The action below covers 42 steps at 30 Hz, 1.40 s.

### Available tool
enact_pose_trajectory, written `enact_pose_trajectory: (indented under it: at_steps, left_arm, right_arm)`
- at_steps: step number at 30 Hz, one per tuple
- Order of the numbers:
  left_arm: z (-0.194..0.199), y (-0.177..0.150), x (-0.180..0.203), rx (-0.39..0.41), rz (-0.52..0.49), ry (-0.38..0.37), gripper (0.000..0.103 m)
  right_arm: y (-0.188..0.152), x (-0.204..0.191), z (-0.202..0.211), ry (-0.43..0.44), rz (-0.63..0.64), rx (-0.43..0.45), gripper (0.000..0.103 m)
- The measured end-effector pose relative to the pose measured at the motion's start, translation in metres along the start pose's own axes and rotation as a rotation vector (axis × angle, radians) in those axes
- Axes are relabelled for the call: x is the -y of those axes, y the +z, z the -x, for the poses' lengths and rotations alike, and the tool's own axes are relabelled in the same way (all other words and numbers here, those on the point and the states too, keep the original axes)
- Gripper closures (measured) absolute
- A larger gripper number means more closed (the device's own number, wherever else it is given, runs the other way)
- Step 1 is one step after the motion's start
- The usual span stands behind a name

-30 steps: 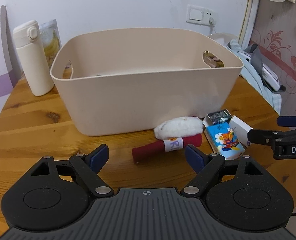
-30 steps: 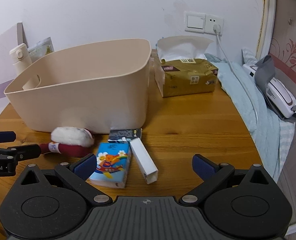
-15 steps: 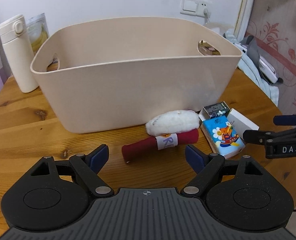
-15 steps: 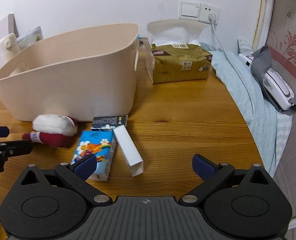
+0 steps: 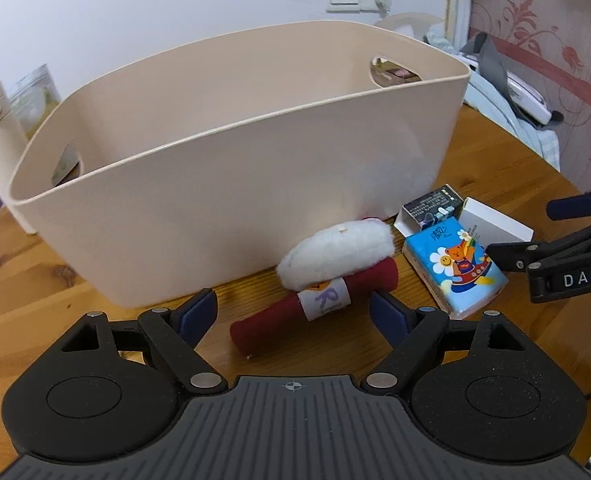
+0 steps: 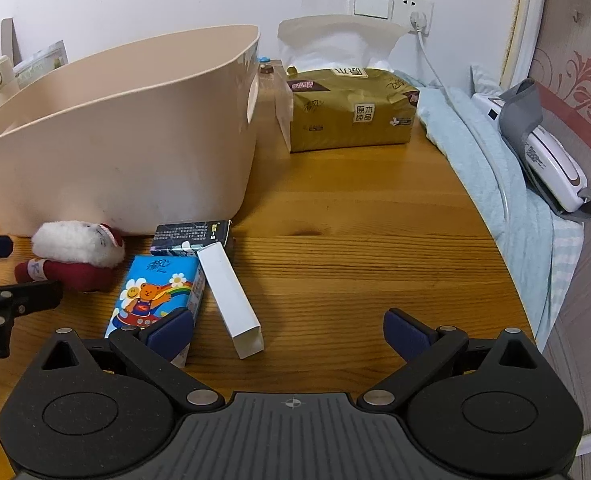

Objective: Organize objects
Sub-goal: 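Move both tools back toward the red plush toy and white carton, then grasp the red-and-white plush toy with the left tool while the right tool grasps the white carton, then carry both items over the beige bin and open both tools to drop them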

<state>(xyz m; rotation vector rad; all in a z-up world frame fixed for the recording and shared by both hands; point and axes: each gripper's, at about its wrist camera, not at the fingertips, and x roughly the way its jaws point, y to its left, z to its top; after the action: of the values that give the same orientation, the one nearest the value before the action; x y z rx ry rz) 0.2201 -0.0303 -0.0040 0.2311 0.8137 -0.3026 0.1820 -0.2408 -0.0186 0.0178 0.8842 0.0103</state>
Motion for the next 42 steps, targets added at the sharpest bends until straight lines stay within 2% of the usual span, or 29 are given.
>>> enact_pose_trajectory:
  at_steps: [5,8,14,15,21,23,25,31,42]
  left_arm:
    - [-0.009,0.002,0.008,-0.010,-0.040,-0.034,0.018]
    - [-0.015,0.001,0.013,-0.013,-0.058,-0.022,0.020]
    - [-0.022,0.005,0.012,-0.024,-0.048,-0.064,0.034]
    - [-0.023,0.005,0.011,-0.025,-0.044,-0.076,0.039]
    - [-0.021,0.005,0.011,-0.022,-0.044,-0.133,0.067]
    - [-0.019,0.004,0.013,-0.022,-0.058,-0.132,0.070]
    - [-0.019,0.002,0.014,-0.020,-0.065,-0.133,0.074]
    - [-0.016,-0.002,0.015,-0.022,-0.065,-0.143,0.082]
    - [0.002,-0.010,0.010,-0.013,-0.028,-0.141,0.086]
  right_arm:
    - [0.002,0.001,-0.006,0.002,0.000,-0.003,0.006]
    - [0.003,0.001,-0.011,0.008,-0.005,-0.004,0.009]
    - [0.006,-0.003,-0.014,0.016,0.010,0.004,0.015]
    - [0.006,-0.004,-0.014,0.017,0.013,0.004,0.016]
    - [0.009,-0.015,-0.013,0.018,0.041,0.017,0.039]
    - [0.009,-0.018,-0.012,0.025,0.047,0.019,0.046]
    - [0.007,-0.021,-0.011,0.033,0.050,0.019,0.060]
    - [0.005,-0.027,-0.007,0.060,0.064,0.012,0.088]
    - [-0.003,-0.026,0.010,0.095,0.030,0.025,0.088]
